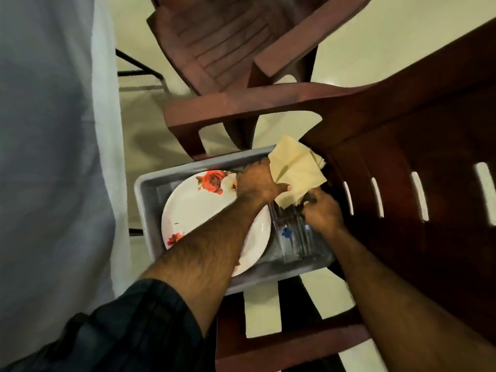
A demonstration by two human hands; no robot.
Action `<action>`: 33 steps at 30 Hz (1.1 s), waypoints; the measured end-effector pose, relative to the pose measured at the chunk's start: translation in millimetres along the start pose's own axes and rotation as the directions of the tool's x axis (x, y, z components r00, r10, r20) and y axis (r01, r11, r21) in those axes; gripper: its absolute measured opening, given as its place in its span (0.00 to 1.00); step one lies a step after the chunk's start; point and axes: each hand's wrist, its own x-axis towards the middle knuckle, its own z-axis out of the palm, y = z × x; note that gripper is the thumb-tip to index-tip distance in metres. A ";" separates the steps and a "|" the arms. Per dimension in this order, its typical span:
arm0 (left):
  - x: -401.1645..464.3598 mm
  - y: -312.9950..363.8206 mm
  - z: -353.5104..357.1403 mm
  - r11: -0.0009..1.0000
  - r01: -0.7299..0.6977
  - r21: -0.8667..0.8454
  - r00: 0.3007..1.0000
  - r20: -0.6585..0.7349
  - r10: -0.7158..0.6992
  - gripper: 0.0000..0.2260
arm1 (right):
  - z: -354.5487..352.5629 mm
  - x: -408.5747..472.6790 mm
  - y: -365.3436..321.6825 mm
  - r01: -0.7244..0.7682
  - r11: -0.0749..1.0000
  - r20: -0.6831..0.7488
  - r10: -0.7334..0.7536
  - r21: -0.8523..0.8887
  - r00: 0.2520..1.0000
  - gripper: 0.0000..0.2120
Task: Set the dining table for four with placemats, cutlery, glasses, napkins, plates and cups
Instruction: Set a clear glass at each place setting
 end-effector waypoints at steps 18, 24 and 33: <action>-37.9 -118.6 -76.2 0.980 0.055 -0.192 0.996 -0.061 -0.068 0.09 | 33.3 -10.3 -57.4 0.225 0.892 0.077 -0.275 0.392 0.958 0.16; -78.5 -191.8 -89.4 0.954 0.297 0.043 0.955 0.009 -0.297 0.21 | 69.3 -20.0 -53.7 0.189 0.928 0.167 -0.252 0.321 0.953 0.09; -89.1 -115.4 -76.4 0.898 0.104 0.428 0.962 -0.273 0.018 0.30 | 15.0 -34.3 2.2 0.188 0.980 -0.042 -0.186 0.061 0.982 0.05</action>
